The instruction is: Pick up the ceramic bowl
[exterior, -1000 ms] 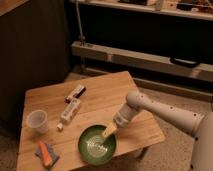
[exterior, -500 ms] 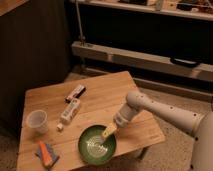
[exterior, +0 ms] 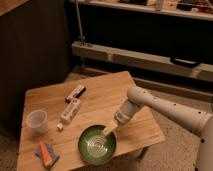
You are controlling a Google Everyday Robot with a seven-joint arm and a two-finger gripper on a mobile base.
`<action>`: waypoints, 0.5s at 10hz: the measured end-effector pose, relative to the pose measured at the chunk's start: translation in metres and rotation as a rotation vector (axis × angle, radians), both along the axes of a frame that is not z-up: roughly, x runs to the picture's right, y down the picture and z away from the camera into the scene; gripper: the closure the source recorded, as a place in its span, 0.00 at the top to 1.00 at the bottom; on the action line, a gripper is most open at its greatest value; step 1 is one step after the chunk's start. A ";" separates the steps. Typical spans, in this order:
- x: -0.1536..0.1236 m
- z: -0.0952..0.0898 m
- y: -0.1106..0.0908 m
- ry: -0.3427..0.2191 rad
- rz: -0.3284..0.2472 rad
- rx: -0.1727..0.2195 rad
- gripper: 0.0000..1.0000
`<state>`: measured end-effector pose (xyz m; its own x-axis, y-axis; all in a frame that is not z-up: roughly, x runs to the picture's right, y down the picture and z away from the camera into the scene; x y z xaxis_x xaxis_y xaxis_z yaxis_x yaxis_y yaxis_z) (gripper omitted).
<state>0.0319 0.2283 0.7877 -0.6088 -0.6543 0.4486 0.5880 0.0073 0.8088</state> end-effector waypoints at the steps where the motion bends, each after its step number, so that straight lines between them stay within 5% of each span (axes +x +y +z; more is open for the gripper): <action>1: 0.000 0.000 0.001 -0.014 -0.002 -0.001 0.77; 3: -0.012 0.002 0.006 -0.136 -0.025 -0.008 0.56; 5: -0.025 0.004 0.007 -0.196 -0.036 -0.052 0.36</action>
